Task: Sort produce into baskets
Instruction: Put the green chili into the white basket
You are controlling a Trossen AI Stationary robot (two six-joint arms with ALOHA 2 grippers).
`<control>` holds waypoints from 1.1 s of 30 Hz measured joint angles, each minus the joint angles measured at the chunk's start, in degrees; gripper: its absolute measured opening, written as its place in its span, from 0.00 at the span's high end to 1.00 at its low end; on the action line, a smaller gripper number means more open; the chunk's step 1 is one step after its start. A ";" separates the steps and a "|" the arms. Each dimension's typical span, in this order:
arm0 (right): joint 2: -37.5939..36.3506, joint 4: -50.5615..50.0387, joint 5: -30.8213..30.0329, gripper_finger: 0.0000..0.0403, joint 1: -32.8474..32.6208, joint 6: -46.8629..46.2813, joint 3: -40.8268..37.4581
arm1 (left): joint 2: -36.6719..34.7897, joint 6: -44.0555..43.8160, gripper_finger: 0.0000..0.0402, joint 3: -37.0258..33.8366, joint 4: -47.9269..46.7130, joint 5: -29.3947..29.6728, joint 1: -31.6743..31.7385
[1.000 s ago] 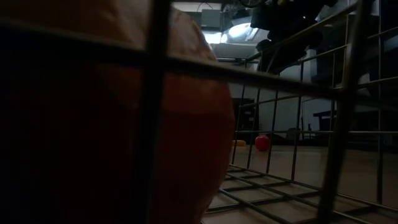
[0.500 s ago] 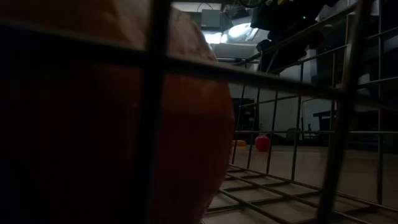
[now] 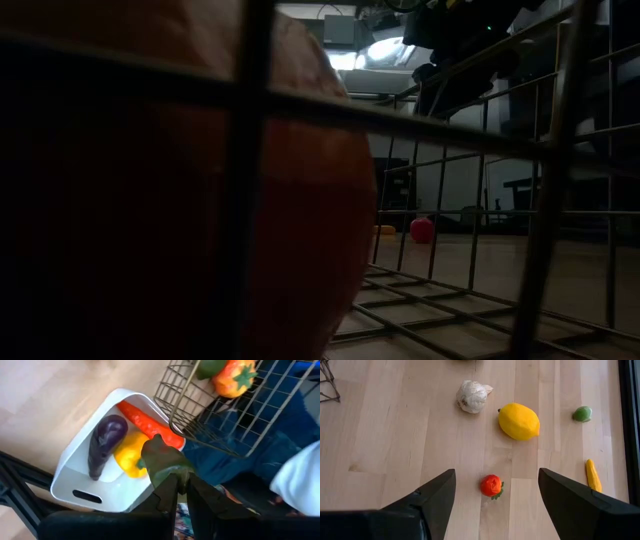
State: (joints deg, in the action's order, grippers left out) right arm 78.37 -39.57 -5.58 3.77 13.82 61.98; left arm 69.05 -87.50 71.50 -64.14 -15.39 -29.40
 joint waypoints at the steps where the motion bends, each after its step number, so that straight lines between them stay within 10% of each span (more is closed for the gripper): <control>1: 0.00 0.00 0.02 0.30 0.00 0.02 0.00 | 0.75 0.76 0.91 0.00 0.02 0.05 0.01; 23: 0.04 0.02 0.02 0.30 0.00 0.02 0.00 | 14.05 7.91 0.91 0.00 0.17 0.61 0.08; 33: 0.04 0.04 0.01 0.30 0.00 0.02 0.00 | 14.41 8.62 0.72 0.00 0.22 0.22 0.23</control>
State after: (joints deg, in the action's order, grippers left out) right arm 78.41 -39.53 -5.58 3.77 13.85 61.98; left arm 83.46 -78.88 71.50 -63.92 -15.18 -29.17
